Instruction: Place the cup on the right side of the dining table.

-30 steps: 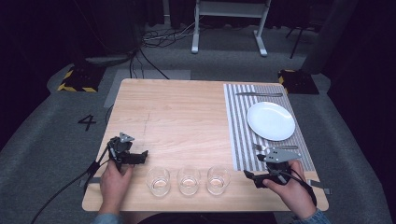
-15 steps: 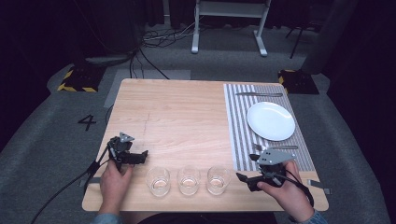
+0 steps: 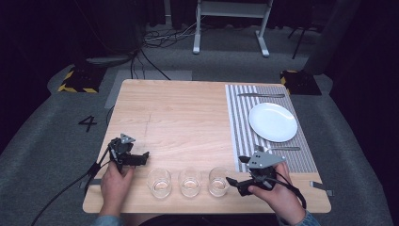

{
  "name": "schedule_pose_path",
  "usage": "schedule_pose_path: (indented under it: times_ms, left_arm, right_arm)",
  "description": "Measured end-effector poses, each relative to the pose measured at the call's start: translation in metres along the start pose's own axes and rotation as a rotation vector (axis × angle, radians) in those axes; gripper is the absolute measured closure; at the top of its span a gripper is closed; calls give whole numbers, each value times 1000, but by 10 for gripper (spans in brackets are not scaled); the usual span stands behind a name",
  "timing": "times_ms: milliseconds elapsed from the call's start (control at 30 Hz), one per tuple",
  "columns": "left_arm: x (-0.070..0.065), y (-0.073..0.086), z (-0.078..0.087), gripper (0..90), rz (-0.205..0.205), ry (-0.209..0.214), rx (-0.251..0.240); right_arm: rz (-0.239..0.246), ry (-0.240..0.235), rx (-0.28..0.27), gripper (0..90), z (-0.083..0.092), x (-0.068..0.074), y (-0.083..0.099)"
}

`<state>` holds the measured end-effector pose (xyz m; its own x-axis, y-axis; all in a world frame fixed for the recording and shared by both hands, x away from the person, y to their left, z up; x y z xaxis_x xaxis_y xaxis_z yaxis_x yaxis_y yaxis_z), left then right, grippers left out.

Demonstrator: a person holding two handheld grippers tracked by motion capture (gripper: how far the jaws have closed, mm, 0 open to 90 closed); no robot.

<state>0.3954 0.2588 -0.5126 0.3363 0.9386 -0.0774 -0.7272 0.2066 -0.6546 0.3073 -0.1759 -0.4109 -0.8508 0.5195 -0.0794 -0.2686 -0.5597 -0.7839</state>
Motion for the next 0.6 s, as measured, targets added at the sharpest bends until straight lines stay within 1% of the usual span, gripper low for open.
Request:
schedule_pose_path:
  times_ms: [33,100,167,333,433,500,600]
  left_arm:
    - [0,0,0,4,0,0,0]
    - [0,0,0,4,0,0,0]
    - [0,0,0,4,0,0,0]
    - [0,0,0,4,0,0,0]
    - [0,0,0,4,0,0,0]
    - [0,0,0,4,0,0,0]
    - [0,0,0,4,0,0,0]
  right_arm:
    - [-2,-19,-1,158,-4,4,-1]
    - [0,-28,-2,158,-6,6,-1]
    - [11,-56,-3,163,-11,10,-2]
    - [6,-109,-9,159,-21,18,-2]
    - [13,-109,-5,157,-26,21,-1]
    - [-1,-111,-21,157,-30,22,0]
    - [-8,-110,-27,157,-34,21,2]
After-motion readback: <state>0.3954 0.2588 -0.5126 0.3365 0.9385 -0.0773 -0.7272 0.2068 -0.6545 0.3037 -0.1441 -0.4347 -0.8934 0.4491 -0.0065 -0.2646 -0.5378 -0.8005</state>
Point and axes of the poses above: each handheld gripper's, and its own axes: z roughly backward along the jaws, y roughly out of its underside, x roughly to its left, the point moved 1 cm from there along -z, roughly forward along the jaws, and after that the axes turned 4 degrees about z, right-handed, at the moved point
